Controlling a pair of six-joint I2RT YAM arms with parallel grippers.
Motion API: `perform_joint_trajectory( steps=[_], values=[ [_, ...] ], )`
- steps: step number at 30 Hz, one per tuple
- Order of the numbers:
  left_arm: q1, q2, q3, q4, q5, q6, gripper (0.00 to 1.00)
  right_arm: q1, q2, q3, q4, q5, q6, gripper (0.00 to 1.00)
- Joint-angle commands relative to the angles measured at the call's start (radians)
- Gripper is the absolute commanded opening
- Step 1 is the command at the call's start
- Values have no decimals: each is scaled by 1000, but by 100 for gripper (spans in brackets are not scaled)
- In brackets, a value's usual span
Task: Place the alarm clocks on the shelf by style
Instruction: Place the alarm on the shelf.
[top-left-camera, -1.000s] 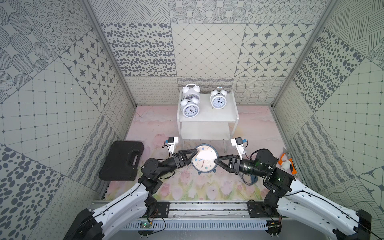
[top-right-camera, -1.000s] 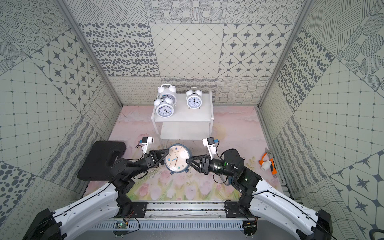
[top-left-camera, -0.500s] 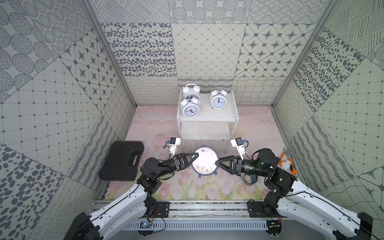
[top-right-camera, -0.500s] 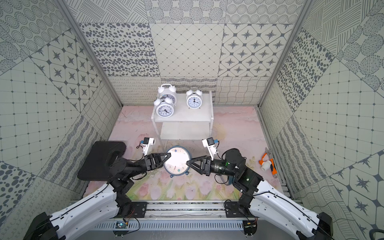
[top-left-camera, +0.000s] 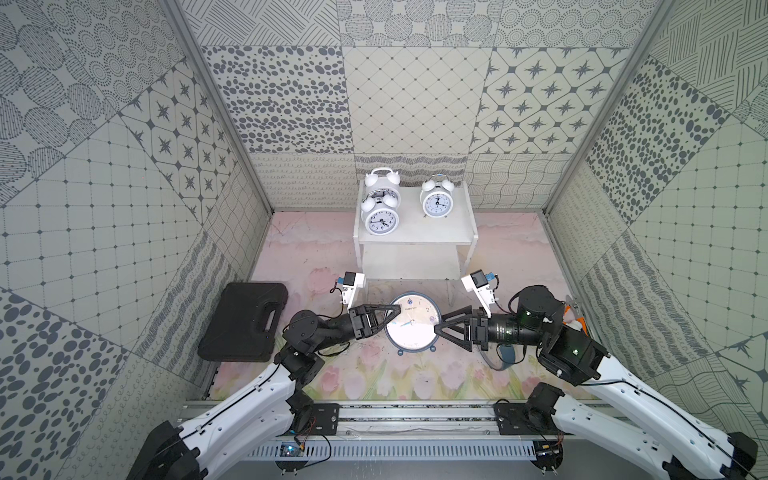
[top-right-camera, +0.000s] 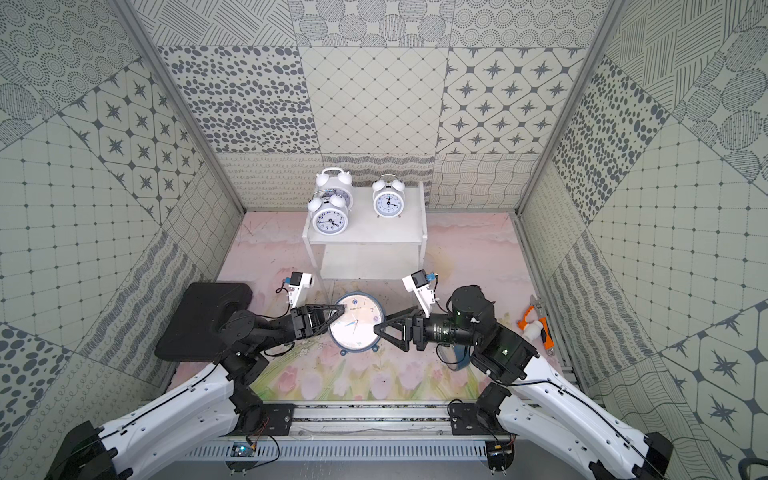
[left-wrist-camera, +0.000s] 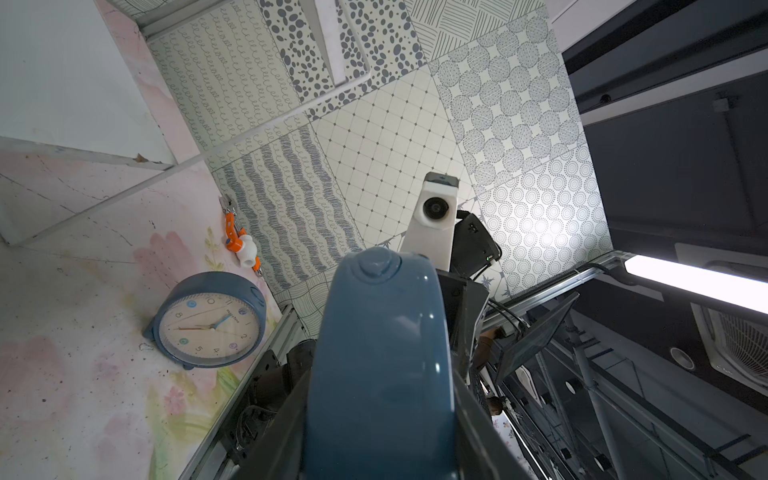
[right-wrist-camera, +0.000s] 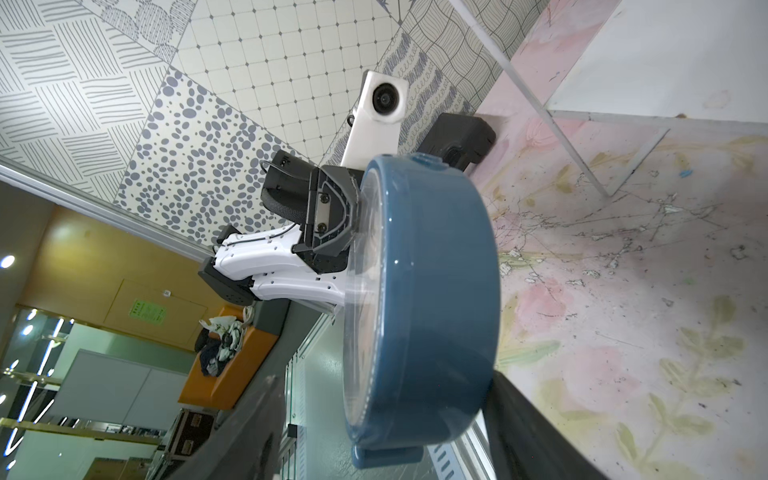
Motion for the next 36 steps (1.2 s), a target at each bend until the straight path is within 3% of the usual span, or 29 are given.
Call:
perform_joint_trajectory(
  steps=[1,16,23,36],
  values=[
    [-7,8,30,58,65,24,33,-9,24,66,-80,-91,-100,76],
    [-6,3,109,-56,187,87,30,-61,89,140,-166,-172,-177,62],
    [-6,-11,115,-102,198,109,30,-74,91,149,-169,-216,-182,58],
    [-7,-6,120,-123,204,131,30,-77,99,135,-142,-242,-171,43]
  ],
)
